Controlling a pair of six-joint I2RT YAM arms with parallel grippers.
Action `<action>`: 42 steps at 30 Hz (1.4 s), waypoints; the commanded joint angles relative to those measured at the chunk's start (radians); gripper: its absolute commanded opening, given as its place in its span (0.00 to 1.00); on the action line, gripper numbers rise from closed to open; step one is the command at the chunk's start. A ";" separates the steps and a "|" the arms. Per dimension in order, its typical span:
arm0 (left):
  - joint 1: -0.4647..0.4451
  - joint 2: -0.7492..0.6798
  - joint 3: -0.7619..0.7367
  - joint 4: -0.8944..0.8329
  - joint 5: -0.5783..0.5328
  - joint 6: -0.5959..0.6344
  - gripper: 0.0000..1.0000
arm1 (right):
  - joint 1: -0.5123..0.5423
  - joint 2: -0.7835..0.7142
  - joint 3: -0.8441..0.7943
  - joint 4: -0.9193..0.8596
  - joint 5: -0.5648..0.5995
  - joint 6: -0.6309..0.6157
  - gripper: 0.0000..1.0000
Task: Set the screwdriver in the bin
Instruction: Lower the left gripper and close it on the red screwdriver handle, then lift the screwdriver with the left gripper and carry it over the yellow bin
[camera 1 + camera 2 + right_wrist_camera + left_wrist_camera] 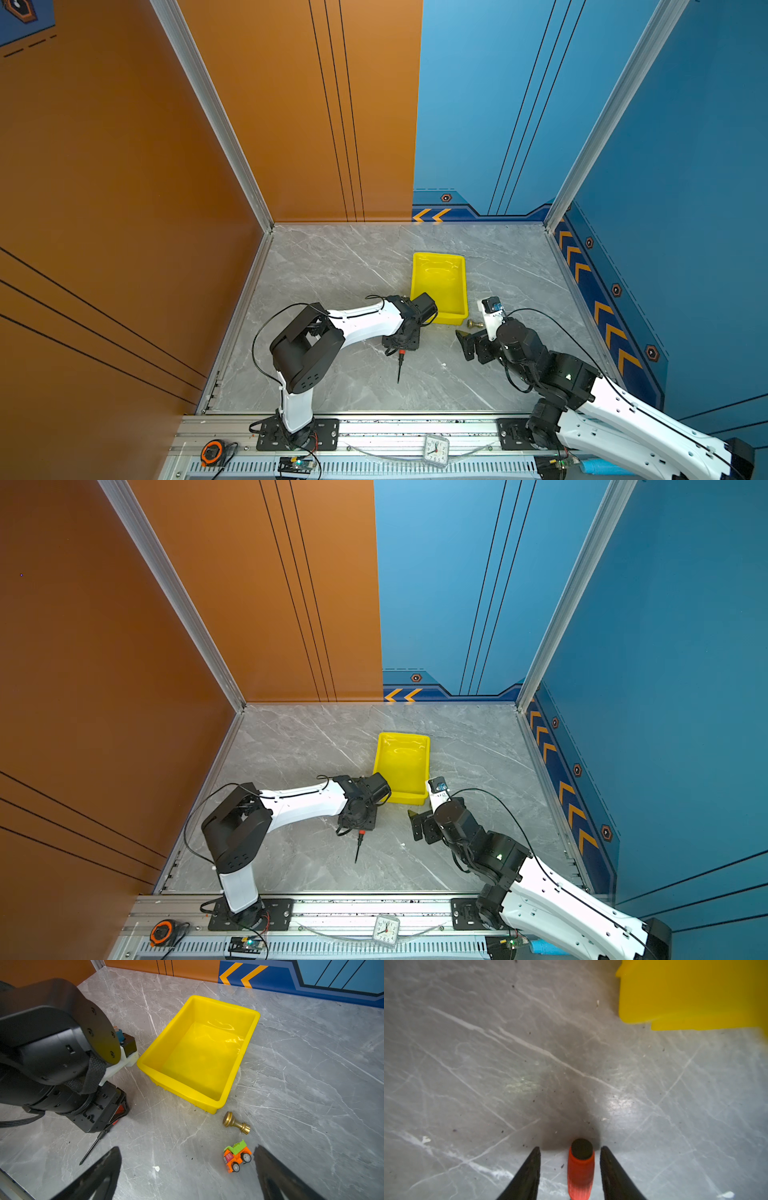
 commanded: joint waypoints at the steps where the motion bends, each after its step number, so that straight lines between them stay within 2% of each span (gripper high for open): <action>1: -0.012 0.020 0.022 -0.015 -0.024 0.003 0.45 | 0.006 -0.025 -0.016 -0.012 0.010 0.001 1.00; 21: -0.026 0.020 -0.018 -0.016 -0.026 -0.012 0.28 | 0.004 -0.068 -0.025 -0.031 0.055 0.007 1.00; 27: -0.025 -0.005 -0.035 -0.017 -0.034 -0.017 0.13 | 0.004 -0.061 -0.024 -0.029 0.071 0.004 1.00; 37: 0.020 -0.127 -0.101 -0.024 -0.036 -0.020 0.10 | -0.019 -0.026 -0.015 0.021 0.053 -0.019 1.00; 42: 0.068 -0.193 -0.070 -0.082 -0.059 0.011 0.08 | -0.033 -0.006 -0.003 0.034 0.041 -0.033 1.00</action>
